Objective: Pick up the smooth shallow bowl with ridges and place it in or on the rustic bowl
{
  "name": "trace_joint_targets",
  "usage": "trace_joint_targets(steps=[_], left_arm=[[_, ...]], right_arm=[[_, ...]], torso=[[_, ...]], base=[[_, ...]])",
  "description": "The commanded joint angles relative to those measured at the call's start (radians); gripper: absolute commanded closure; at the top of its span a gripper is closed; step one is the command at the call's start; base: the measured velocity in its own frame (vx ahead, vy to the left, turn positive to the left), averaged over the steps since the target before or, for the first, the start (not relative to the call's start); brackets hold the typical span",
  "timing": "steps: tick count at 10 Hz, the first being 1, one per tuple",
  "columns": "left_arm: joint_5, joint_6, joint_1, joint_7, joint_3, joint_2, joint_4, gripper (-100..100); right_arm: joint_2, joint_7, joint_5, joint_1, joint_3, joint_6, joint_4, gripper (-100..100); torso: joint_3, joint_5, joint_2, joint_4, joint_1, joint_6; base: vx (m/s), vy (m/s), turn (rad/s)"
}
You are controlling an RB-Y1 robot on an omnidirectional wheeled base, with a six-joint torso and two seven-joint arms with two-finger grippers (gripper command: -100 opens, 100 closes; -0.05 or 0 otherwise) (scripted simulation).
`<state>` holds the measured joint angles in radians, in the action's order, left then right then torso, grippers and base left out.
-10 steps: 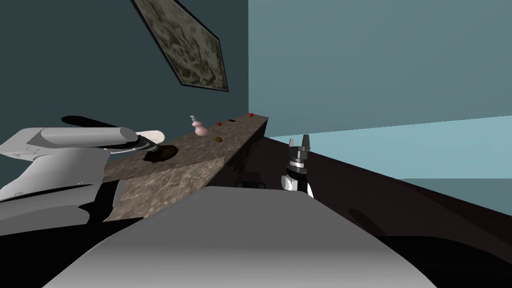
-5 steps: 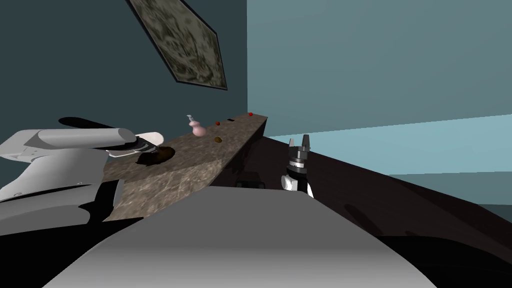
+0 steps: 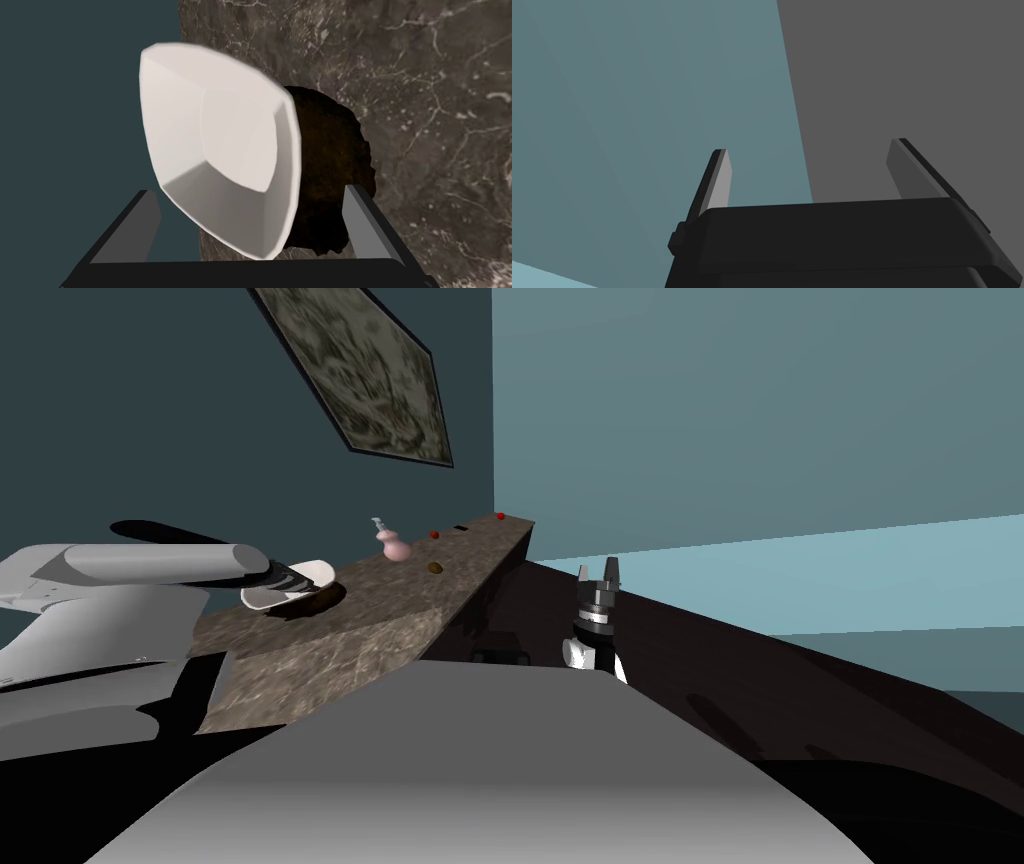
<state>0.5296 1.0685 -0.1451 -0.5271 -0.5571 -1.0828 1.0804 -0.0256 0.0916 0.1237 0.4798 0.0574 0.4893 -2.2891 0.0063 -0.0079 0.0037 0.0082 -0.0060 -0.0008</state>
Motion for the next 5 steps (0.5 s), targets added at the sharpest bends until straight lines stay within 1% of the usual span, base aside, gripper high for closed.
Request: trace_joint_targets(steps=[1,2,3,4,5], left_arm=[[0.050,-0.039,0.047,-0.050,0.042,-0.050,0.005,-100],[0.066,-0.039,0.047,-0.052,0.042,-0.061,0.005,-100],[0.102,-0.085,0.090,-0.097,0.089,-0.100,0.023,-100],[0.128,-0.097,0.121,-0.126,0.110,-0.126,0.023,-100],[0.156,-0.097,0.122,-0.128,0.110,-0.149,0.023,-100]], right_arm=[[0.000,0.000,0.000,0.000,0.000,0.000,0.000,0],[0.000,0.000,0.000,0.000,0.000,0.000,0.000,0],[0.000,0.000,0.000,0.000,0.000,0.000,0.000,0],[0.000,0.000,0.000,0.000,0.000,0.000,0.000,0],[0.000,0.000,0.000,0.000,0.000,0.000,0.000,0]], torso=[[0.000,0.000,0.000,0.000,0.000,0.000],[0.000,0.000,0.000,0.000,0.001,0.000],[0.000,0.000,0.000,0.000,0.000,-0.001],[0.000,0.000,0.001,0.000,0.000,0.000],[0.000,0.000,0.001,0.000,0.001,0.000]], base=[[-0.012,0.018,-0.045],[-0.008,0.012,0.007],[-0.015,0.017,-0.063],[-0.014,0.017,-0.054],[-0.007,0.008,0.004]])
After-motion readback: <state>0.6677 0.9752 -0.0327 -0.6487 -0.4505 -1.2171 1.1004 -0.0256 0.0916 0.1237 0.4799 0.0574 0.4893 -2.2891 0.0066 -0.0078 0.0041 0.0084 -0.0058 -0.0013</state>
